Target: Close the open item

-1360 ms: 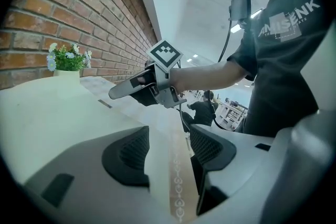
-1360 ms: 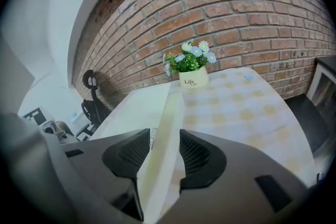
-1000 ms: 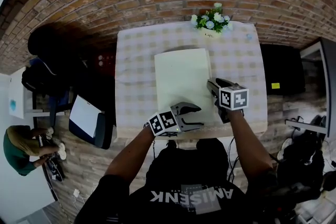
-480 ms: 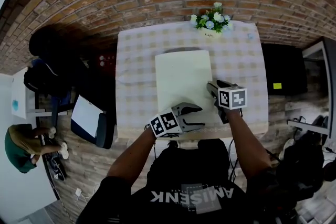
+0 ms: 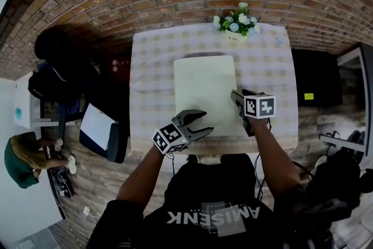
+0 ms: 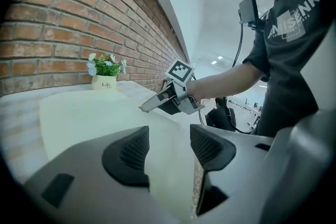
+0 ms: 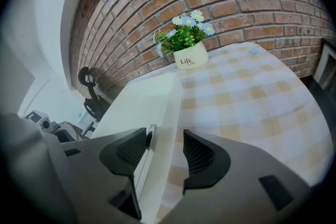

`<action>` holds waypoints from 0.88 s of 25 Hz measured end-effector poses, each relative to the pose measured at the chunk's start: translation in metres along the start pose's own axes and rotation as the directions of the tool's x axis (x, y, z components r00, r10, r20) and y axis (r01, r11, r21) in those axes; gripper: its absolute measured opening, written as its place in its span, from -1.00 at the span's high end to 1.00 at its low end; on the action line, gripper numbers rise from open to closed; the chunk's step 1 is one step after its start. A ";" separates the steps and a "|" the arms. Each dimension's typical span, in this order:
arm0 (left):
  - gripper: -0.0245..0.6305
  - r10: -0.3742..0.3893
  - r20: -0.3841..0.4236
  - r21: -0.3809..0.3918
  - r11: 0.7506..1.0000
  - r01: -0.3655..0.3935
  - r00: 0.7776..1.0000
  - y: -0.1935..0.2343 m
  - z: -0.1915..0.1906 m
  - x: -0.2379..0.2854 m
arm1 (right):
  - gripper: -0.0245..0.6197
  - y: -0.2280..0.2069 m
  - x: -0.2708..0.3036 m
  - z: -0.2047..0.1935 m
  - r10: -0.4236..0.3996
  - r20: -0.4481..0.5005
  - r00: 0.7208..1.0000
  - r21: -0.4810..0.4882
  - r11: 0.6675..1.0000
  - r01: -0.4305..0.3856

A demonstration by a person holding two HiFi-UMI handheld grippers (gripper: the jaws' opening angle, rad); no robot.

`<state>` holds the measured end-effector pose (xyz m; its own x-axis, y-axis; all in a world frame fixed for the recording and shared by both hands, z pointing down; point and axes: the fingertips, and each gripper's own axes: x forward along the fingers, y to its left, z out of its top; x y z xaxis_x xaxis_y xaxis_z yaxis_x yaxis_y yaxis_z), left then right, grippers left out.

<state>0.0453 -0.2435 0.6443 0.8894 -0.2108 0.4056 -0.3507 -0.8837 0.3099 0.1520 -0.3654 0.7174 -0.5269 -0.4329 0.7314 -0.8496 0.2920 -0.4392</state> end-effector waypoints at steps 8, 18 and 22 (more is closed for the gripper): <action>0.20 0.121 0.063 -0.142 0.984 -0.111 0.991 0.016 0.004 -0.024 | 0.15 -0.001 0.001 -0.002 0.029 0.033 0.999 0.038 0.999 -0.031; 0.20 0.271 0.178 -0.184 0.954 -0.238 0.946 0.034 0.035 -0.069 | 0.12 0.004 -0.009 0.007 0.008 0.029 1.000 0.018 1.000 -0.009; 0.20 0.271 0.194 -0.181 0.955 -0.237 0.943 0.031 0.035 -0.079 | 0.12 0.012 -0.026 0.018 0.018 0.089 0.996 0.054 0.998 -0.023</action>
<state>-0.0253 -0.2690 0.5916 0.8004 -0.5191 0.2997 -0.5986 -0.7180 0.3552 0.1555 -0.3664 0.6836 -0.5419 -0.5021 0.6739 -0.8375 0.2553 -0.4832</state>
